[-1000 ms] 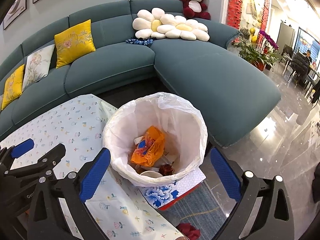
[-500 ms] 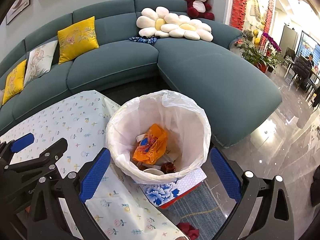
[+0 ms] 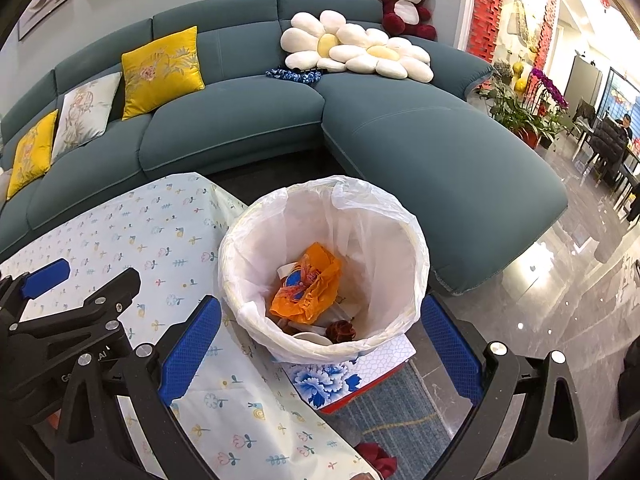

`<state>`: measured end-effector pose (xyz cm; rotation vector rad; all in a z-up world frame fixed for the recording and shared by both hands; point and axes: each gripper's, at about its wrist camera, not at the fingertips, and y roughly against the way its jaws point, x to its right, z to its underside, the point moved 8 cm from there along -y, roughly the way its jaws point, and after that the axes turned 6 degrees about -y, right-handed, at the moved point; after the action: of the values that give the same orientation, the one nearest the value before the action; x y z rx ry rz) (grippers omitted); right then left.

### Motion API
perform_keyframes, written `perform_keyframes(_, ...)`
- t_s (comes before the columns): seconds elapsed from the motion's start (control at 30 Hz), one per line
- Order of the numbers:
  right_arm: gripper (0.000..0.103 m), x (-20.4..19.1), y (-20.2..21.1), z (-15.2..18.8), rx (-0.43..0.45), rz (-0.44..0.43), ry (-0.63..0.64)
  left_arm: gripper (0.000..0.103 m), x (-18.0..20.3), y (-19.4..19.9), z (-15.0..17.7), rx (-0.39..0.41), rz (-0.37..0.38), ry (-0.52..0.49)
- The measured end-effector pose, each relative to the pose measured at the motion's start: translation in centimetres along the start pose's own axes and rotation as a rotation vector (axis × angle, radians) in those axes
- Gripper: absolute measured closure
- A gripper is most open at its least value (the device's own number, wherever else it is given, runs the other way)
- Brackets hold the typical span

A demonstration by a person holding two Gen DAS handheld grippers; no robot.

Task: Collect trash

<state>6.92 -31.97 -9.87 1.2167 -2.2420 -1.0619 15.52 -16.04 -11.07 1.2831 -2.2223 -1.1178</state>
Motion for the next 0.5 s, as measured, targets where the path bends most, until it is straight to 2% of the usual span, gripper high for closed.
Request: perform_keyframes(0.5, 0.007, 0.18, -0.32, 0.40, -0.005, 0.018, 0.009, 0.016, -0.38, -0.25, 0.19, -0.016, -0.017, 0.009)
